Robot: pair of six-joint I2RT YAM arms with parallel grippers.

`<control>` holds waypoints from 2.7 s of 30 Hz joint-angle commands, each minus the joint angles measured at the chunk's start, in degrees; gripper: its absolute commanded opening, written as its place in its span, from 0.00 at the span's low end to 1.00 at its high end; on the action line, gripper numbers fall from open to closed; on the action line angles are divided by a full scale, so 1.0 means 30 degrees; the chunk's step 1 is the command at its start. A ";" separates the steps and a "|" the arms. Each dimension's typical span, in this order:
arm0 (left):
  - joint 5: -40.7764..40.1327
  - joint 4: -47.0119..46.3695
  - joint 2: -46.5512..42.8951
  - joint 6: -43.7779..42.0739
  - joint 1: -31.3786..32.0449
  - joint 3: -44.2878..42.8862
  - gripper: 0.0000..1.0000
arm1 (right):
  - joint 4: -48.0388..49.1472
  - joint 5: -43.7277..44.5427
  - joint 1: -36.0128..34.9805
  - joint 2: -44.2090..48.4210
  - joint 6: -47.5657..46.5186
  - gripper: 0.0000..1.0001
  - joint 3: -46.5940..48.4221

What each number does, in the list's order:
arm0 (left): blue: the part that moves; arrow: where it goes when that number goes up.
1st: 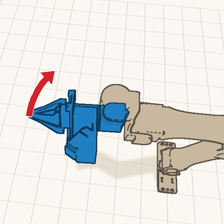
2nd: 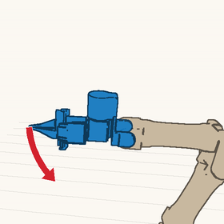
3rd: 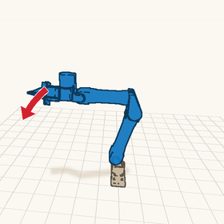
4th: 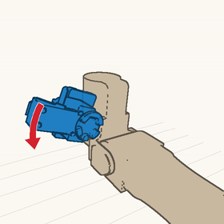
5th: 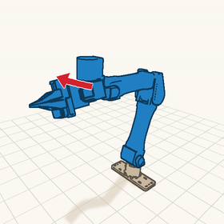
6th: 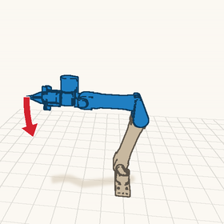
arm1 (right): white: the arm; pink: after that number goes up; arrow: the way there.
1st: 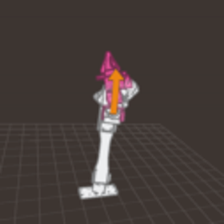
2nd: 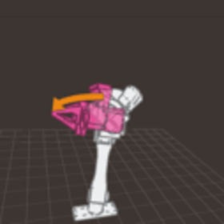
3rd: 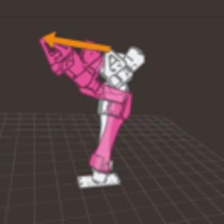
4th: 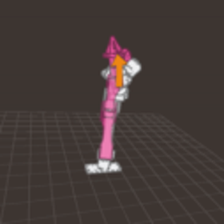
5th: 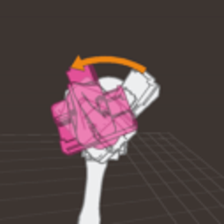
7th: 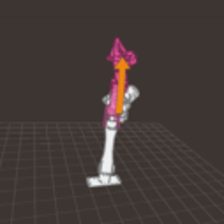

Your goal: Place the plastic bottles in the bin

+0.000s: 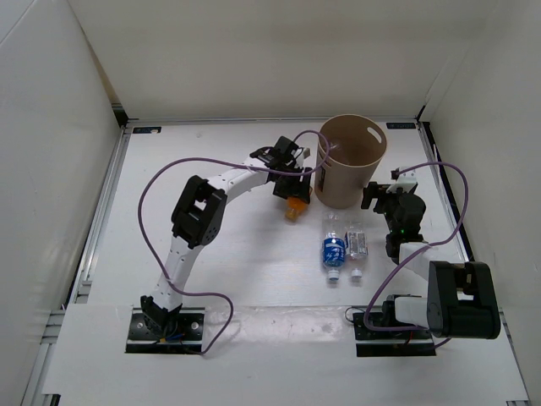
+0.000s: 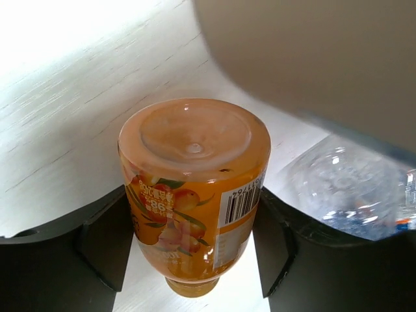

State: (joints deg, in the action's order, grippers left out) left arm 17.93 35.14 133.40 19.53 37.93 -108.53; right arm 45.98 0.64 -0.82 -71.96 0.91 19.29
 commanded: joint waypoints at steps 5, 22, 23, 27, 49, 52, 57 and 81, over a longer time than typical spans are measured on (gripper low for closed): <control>-0.2371 0.0886 -0.4006 -0.1616 -0.0778 0.1781 0.59 | 0.0494 -0.0039 -0.0019 0.0110 -0.0214 0.90 0.0543; -0.3869 0.0247 -1.0332 -0.1707 -0.3942 0.3542 0.56 | 0.0524 0.0838 -0.0459 0.0111 -0.0272 0.90 0.0513; -0.3839 -0.0426 -1.0511 -0.1444 -0.4146 0.3250 0.56 | 0.0553 0.0811 -0.0488 0.0111 -0.0244 0.90 0.0514; -0.3400 -0.3645 -1.1712 0.0080 -0.4559 0.2166 0.56 | 0.0524 0.0928 -0.0518 0.0140 -0.0214 0.90 0.0455; -0.1024 -0.5648 -0.0524 0.3773 0.0508 -1.2892 0.61 | 0.0905 0.1837 -0.0401 0.0258 0.0313 0.90 0.0221; -0.1610 -0.5618 -0.0113 0.3452 0.1182 -1.2808 0.62 | 0.1022 0.1749 -0.0342 0.0199 0.0167 0.90 0.0163; -0.1554 -0.4945 0.0210 0.2956 0.1857 -1.2370 0.65 | 0.1081 0.1631 -0.0283 0.0171 0.0137 0.90 0.0163; -0.1583 -0.3889 -0.1283 0.0932 0.1683 -1.1811 1.00 | 0.0846 0.1982 -0.0488 0.0257 0.0138 0.90 0.0192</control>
State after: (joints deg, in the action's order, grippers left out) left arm 13.91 23.59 136.88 24.67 43.90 -143.31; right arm 46.06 5.28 -1.96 -71.96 1.32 19.29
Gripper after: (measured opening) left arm 0.998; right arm 0.905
